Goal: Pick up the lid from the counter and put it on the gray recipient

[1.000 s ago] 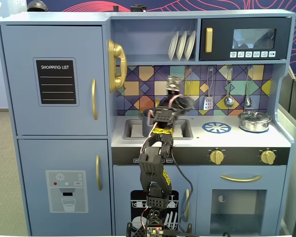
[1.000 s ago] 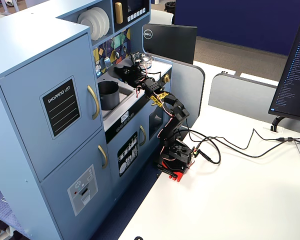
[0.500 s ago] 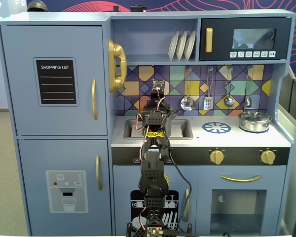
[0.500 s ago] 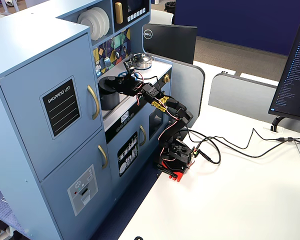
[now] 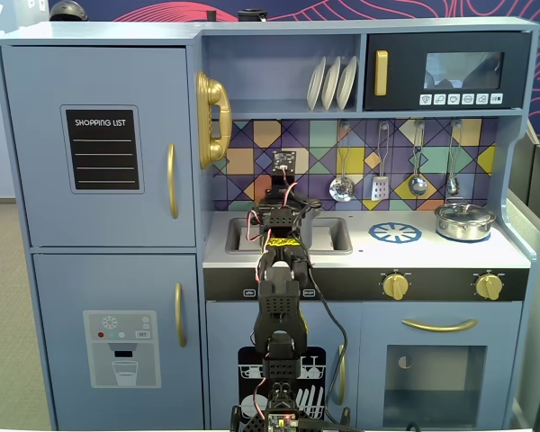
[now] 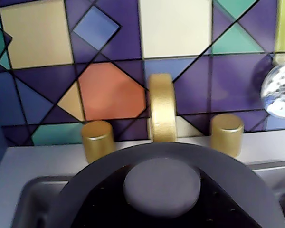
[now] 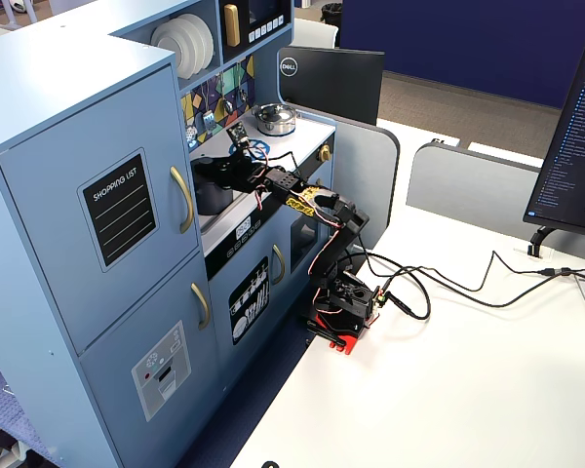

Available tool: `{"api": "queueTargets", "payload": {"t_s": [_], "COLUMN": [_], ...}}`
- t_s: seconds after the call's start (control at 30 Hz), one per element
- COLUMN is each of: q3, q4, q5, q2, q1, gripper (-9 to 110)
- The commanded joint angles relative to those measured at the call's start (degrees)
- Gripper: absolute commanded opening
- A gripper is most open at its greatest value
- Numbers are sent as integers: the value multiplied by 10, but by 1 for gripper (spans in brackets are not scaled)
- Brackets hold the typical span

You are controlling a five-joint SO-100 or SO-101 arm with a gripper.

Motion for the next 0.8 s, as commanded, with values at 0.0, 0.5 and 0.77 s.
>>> {"api": "queueTargets", "payload": {"t_s": [0.0,0.5,0.77], "q3": [-42,-42,26], "q4": [-21,4,81], "q5": [-10,-38,-18], "q2": [-9,0,113], "q1": [-2,18,12], "gripper": [0,0,25]}}
